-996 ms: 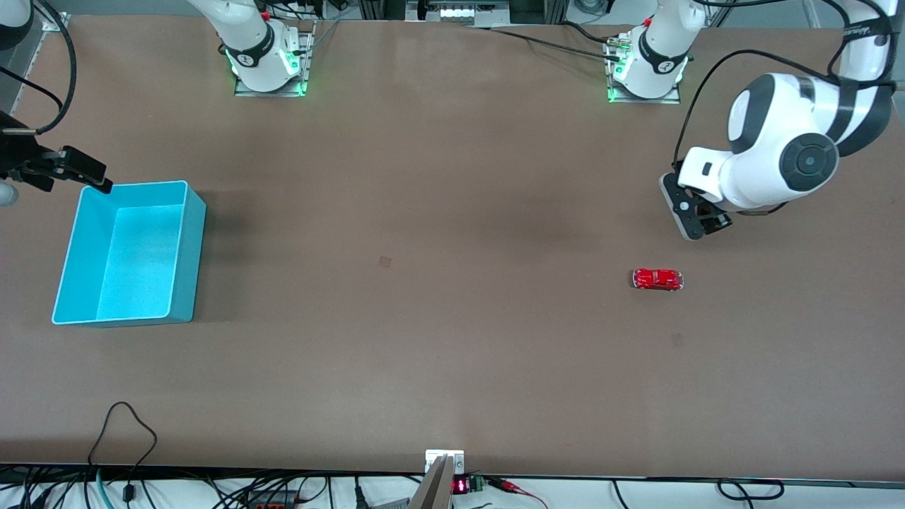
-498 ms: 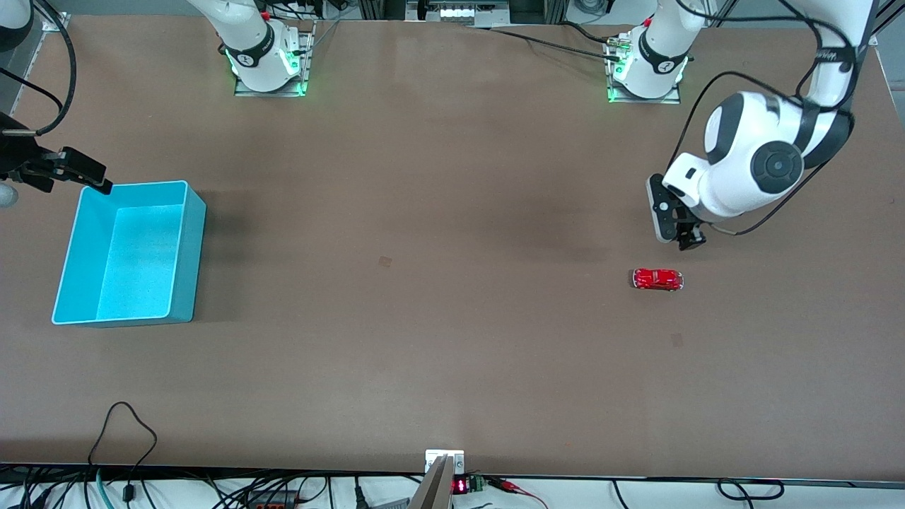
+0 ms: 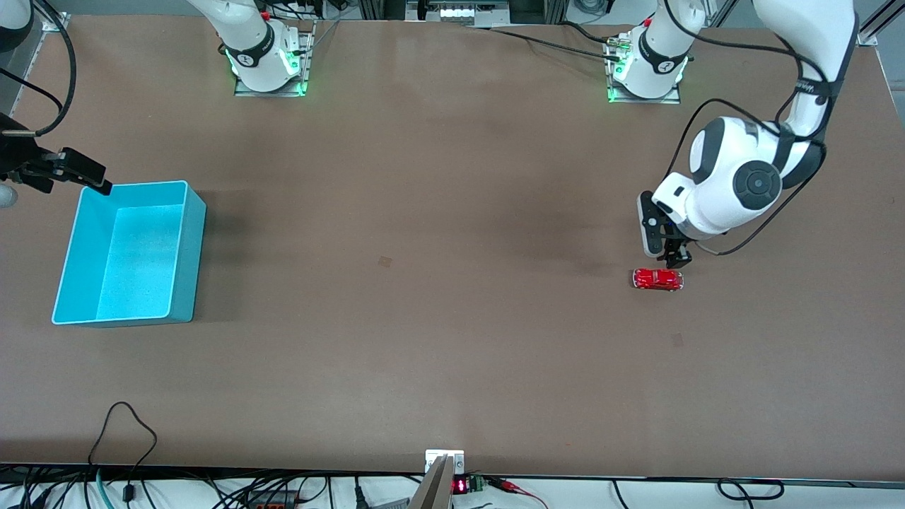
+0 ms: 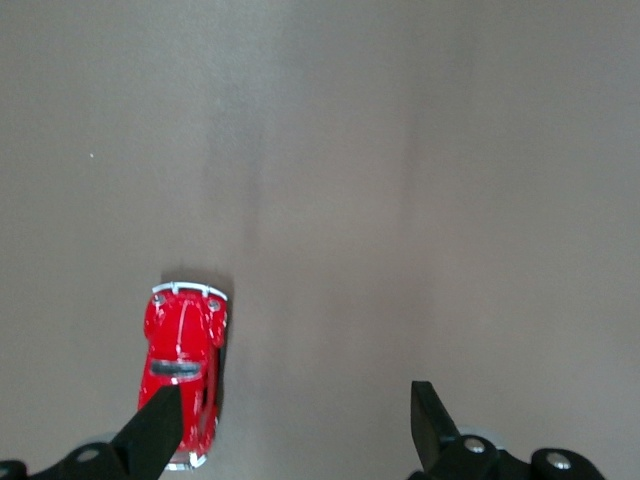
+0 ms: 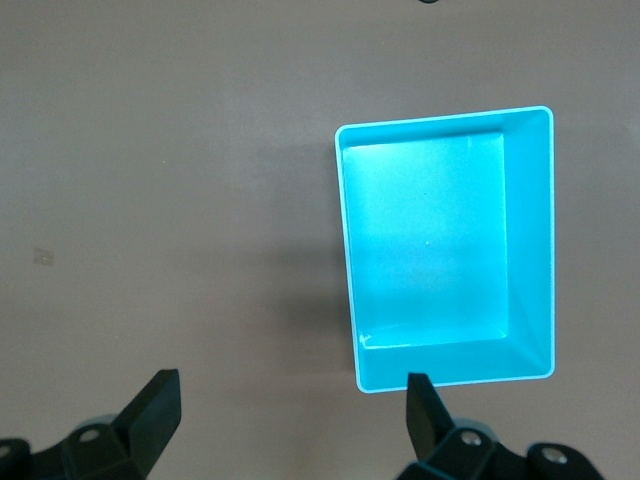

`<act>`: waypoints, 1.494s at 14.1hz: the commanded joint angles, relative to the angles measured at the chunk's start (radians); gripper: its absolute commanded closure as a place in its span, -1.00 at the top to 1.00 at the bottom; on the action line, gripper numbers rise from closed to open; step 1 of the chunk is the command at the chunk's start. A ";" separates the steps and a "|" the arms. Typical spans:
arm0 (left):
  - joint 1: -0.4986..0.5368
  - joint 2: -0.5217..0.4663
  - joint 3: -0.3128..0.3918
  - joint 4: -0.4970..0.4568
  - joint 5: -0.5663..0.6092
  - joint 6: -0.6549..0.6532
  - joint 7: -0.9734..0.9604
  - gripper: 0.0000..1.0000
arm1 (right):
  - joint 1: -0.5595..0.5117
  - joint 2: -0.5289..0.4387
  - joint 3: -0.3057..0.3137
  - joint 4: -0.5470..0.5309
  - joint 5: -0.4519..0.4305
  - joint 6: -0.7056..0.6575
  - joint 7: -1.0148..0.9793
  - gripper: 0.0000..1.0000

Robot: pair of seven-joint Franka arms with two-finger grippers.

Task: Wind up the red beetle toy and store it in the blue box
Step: 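Lower the open left gripper over the red toy car, then close the left gripper on the red car's body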

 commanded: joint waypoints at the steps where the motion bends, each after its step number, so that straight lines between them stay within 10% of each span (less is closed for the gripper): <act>1: 0.001 0.060 -0.020 0.013 -0.014 0.089 0.024 1.00 | -0.011 0.010 0.008 0.016 -0.003 0.001 -0.002 1.00; 13: 0.104 0.203 -0.008 0.109 0.145 0.244 0.044 0.98 | -0.011 0.013 0.006 0.016 -0.003 0.012 -0.002 1.00; 21: 0.101 0.228 -0.017 0.102 0.145 0.266 0.070 -0.32 | -0.011 0.012 0.006 0.016 -0.003 0.012 -0.004 1.00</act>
